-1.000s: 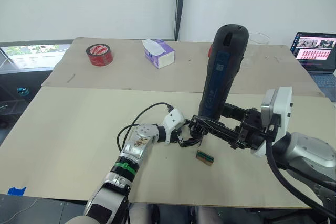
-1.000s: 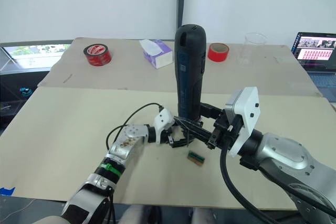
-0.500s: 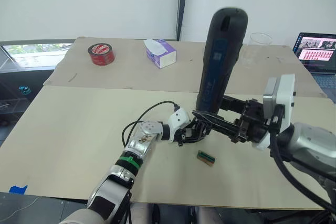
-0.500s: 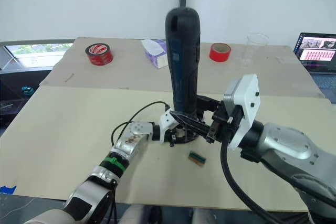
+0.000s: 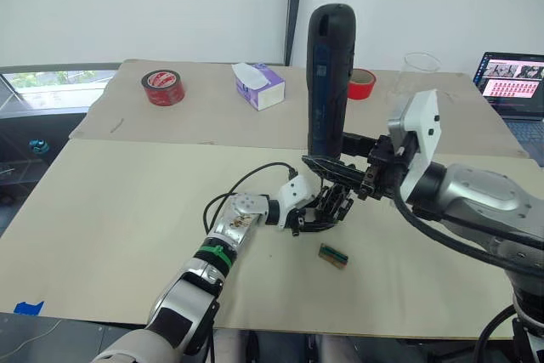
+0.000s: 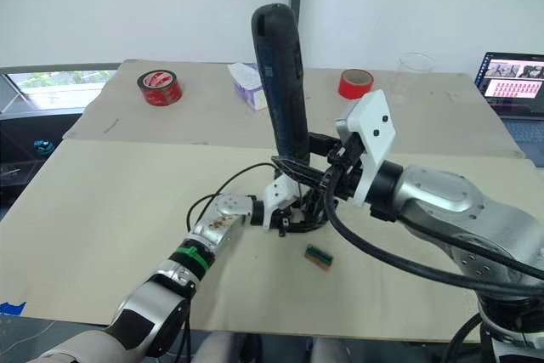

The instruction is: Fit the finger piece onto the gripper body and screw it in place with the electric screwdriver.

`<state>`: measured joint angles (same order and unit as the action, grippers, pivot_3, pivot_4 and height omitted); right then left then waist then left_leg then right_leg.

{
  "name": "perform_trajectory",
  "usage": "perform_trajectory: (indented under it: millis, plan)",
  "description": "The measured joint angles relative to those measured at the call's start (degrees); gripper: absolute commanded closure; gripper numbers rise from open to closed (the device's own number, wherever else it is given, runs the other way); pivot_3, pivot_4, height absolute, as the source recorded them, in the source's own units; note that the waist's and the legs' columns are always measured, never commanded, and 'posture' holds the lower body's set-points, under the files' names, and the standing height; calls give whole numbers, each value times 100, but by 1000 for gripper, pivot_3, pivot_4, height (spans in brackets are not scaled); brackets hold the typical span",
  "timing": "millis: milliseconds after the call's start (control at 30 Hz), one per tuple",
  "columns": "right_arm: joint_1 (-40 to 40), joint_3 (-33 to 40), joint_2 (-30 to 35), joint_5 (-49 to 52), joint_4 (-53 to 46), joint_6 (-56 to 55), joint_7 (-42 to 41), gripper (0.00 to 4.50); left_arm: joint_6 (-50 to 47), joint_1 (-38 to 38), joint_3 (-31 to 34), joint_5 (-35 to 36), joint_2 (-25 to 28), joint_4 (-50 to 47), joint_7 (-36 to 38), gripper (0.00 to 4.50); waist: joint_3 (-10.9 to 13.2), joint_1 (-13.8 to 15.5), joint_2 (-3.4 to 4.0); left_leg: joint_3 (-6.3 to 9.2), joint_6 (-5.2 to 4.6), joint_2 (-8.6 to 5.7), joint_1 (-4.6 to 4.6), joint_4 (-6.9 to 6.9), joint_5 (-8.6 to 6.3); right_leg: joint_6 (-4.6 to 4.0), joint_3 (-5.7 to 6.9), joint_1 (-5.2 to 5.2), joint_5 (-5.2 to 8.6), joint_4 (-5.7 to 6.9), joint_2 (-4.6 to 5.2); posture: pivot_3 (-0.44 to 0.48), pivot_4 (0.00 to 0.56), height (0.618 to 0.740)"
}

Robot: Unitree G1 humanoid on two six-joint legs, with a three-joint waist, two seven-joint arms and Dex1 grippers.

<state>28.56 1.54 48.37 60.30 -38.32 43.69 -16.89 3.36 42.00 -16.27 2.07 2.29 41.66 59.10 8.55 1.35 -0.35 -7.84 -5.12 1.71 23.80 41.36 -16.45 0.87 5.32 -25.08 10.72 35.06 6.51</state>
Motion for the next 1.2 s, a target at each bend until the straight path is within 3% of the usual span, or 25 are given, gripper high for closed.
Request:
perform_trajectory:
  millis: [500,967,1200]
  plan:
    - [-71,-120,-475,-1058,306,-11,-794,2596,-59,-148,1,1,50,-235,-47,2226,-1,-43,1,0,5,1,0,-3,3,0,1,-3,0,3,-1,0,150,740]
    - [61,-111,-763,-1169,303,281,-772,2596,-114,-194,-2,1,61,-333,-61,2226,-1,-53,1,0,6,1,0,-4,3,0,1,-4,0,3,0,0,150,740]
    - [-371,-113,-864,-1352,289,308,-753,2596,-114,-193,-1,1,60,-332,-70,2226,-1,-62,1,-2,7,1,0,-4,4,0,1,-5,0,3,0,0,150,740]
